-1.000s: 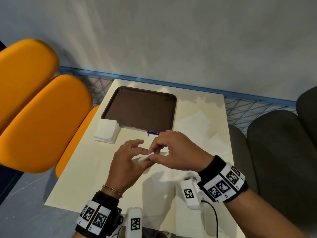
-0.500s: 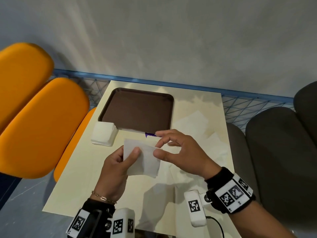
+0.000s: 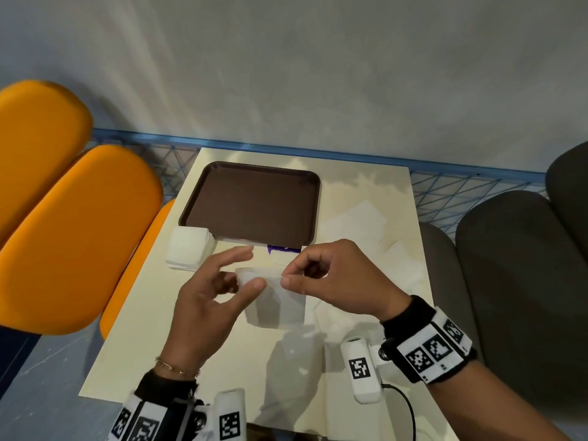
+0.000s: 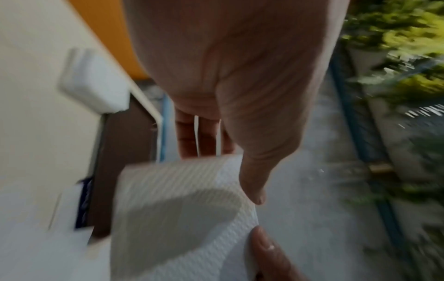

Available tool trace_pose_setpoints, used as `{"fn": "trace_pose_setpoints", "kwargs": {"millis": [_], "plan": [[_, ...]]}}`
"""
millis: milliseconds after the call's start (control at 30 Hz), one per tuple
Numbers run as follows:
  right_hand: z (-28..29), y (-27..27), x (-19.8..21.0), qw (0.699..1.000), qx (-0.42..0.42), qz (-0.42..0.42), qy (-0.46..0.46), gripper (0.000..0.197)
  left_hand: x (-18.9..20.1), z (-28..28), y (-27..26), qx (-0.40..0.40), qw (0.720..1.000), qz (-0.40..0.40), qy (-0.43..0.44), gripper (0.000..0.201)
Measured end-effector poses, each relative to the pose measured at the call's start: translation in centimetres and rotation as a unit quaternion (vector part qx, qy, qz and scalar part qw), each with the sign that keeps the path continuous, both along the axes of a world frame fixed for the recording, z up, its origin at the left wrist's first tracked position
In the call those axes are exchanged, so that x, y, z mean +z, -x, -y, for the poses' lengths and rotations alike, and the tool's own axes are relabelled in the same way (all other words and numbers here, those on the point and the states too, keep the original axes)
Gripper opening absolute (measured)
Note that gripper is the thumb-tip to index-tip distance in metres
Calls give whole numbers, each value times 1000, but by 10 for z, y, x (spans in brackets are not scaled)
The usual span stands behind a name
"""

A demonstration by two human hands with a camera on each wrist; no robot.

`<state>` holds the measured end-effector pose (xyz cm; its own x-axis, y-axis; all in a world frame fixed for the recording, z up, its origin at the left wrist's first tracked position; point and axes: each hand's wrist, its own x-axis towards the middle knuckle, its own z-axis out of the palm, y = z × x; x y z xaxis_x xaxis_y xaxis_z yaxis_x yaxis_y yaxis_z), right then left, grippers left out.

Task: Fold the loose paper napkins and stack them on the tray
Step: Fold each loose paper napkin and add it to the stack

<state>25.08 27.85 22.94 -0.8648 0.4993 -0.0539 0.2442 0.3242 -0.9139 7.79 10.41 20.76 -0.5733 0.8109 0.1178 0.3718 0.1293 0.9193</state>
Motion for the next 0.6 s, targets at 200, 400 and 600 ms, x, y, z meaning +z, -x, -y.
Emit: {"fn": "trace_pose_setpoints", "kwargs": {"millis": [200,400,600], "plan": [[-6,2,11,999,22,-2,-44,11,14,-4,9,-80,979,-187,11,18],[-12,-1,14,998,26,-1,-61,11,20,-3,10,-78,983,-167,10,11],[-13,-2,10,999,1,-10,-48,14,17,-1,11,-54,990,-131,11,15]]}}
